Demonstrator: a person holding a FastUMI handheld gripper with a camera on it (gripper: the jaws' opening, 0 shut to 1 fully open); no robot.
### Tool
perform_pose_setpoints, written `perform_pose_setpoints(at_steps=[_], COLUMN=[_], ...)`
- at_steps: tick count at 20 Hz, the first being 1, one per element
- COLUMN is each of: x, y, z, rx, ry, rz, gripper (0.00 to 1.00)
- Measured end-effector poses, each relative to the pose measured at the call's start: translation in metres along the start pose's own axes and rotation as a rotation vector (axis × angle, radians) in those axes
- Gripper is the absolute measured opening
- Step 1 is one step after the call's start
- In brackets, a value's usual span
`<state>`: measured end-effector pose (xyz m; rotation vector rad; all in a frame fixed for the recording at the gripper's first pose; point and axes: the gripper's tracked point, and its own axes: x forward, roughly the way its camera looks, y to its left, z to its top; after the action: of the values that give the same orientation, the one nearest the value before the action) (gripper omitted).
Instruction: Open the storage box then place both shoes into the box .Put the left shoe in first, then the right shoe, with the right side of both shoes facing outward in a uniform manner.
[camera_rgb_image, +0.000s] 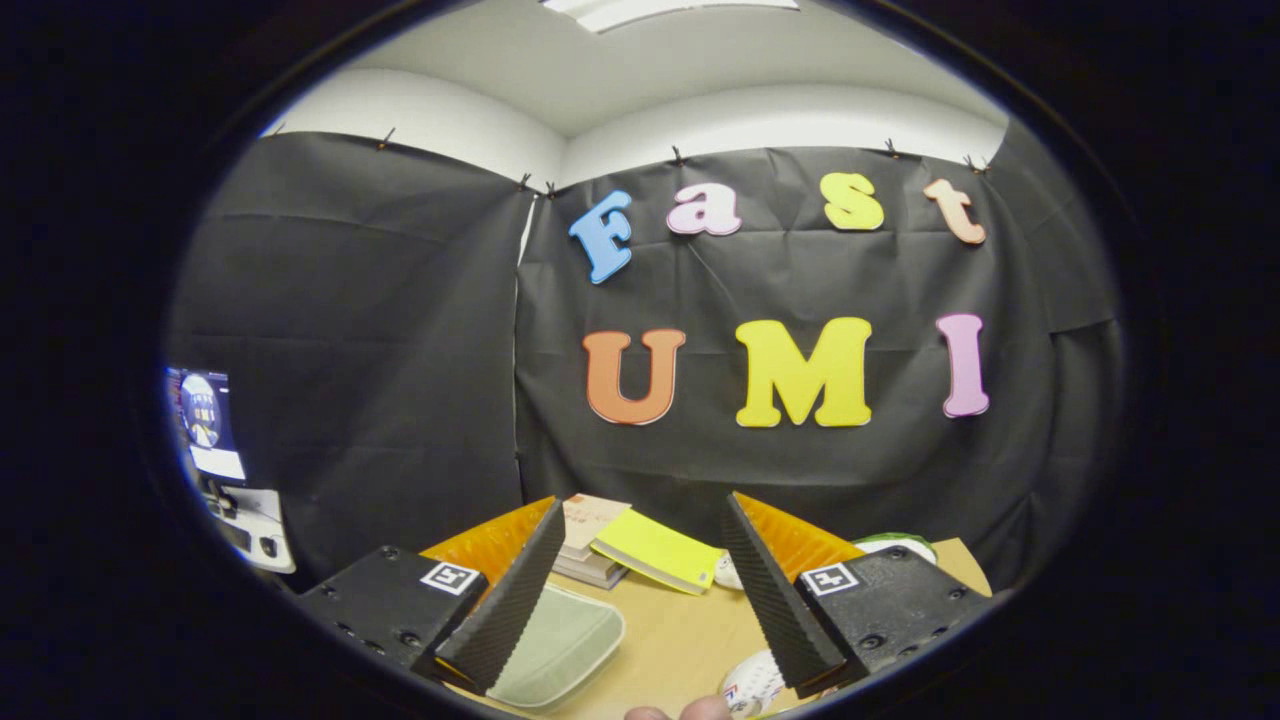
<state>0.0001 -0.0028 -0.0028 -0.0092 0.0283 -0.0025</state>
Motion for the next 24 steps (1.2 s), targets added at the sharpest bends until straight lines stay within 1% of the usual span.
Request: perform_pose_setpoints(at_steps=[5,15,21,24], x=[-0.001,0.003,0.004,0.001], y=[-0.011,-0.010,-0.026,-0.039], z=[-0.003,-0.001,-0.012,-0.017], rx=[-0.014,-0.070,-0.041,-0.058], ry=[0.025,0.076,0.088,0.089], rz=[-0.001,-0.004,-0.067,-0.110], gripper=[1.00,1.00,1.00,1.00])
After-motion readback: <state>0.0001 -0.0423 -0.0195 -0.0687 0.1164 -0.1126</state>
